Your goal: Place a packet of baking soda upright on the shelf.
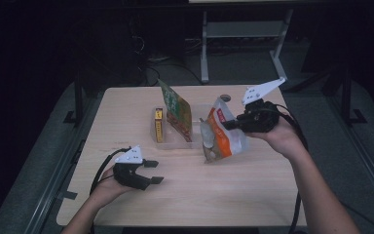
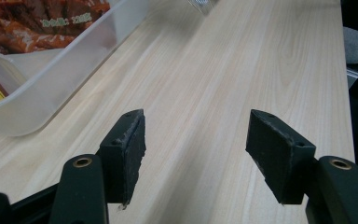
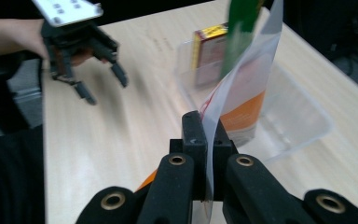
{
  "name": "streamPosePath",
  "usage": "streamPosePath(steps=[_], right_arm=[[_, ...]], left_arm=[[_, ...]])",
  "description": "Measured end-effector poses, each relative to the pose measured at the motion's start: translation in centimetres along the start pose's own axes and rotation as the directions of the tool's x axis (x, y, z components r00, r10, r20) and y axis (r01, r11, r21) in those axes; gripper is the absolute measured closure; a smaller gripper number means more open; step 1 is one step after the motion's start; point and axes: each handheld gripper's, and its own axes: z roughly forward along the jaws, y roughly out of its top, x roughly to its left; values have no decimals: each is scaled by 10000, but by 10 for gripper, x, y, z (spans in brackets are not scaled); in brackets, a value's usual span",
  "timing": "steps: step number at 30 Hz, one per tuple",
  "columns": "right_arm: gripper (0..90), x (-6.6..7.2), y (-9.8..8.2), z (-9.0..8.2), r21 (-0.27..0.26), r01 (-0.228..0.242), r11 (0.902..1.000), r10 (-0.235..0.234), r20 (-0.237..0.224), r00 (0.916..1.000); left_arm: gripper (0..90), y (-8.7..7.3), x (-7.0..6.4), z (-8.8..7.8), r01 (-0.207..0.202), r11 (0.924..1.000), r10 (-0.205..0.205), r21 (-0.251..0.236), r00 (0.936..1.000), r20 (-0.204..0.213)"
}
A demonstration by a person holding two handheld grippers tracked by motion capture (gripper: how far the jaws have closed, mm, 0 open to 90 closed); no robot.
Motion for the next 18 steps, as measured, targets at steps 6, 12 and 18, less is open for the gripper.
streamPosePath(steps=[6, 12, 18], right_arm=[[900, -15, 16, 3, 299, 3, 9996, -19, 543, 9985], [900, -29, 30, 9, 534, 8, 9986, -70, 1163, 9932], [900, -41, 39, 16, 800, -21, 9968, -94, 1437, 9896]], left_arm=[[368, -1, 1, 1, 109, 9999, -109, 22, 9999, 21], [368, -2, 3, 1, 114, 9999, -114, 22, 9999, 18], [368, -2, 3, 1, 132, 9999, -132, 16, 9999, -1]])
